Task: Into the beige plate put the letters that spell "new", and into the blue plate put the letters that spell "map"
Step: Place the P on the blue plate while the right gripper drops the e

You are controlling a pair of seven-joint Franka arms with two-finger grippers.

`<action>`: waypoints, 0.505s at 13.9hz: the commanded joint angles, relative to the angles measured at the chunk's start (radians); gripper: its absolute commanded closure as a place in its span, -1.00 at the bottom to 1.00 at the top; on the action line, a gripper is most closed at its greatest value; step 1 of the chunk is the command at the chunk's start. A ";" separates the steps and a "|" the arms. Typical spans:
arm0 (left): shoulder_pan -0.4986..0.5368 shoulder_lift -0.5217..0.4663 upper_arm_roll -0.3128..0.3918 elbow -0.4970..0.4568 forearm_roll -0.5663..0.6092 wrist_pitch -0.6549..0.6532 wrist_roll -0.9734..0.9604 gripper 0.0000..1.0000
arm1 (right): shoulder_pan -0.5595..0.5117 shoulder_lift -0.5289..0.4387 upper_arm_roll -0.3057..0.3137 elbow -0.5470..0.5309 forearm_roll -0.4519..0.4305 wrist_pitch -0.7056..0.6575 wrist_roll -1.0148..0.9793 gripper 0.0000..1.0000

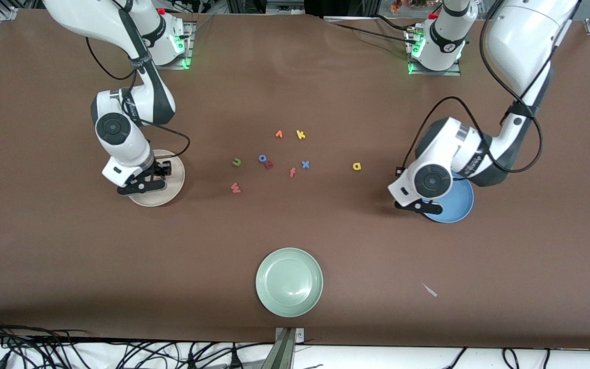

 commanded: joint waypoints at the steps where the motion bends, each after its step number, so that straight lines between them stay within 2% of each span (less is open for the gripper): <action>1: 0.062 0.039 -0.015 -0.012 0.032 -0.011 0.046 1.00 | 0.007 -0.016 0.066 0.023 0.006 -0.001 0.111 -0.34; 2: 0.065 0.044 -0.014 -0.018 0.031 -0.009 0.046 1.00 | 0.010 -0.008 0.100 0.045 0.006 -0.007 0.171 -0.34; 4: 0.097 0.045 -0.014 -0.021 0.031 -0.006 0.048 0.30 | 0.016 0.019 0.155 0.091 0.006 -0.015 0.295 -0.34; 5: 0.100 0.044 -0.014 -0.019 0.031 -0.006 0.057 -0.43 | 0.022 0.041 0.188 0.117 0.006 -0.015 0.358 -0.34; 6: 0.102 0.044 -0.014 -0.018 0.031 -0.005 0.063 -0.99 | 0.022 0.071 0.221 0.157 0.006 -0.015 0.429 -0.34; 7: 0.105 0.044 -0.015 -0.015 0.031 -0.005 0.063 -1.00 | 0.022 0.106 0.250 0.196 0.006 -0.015 0.486 -0.34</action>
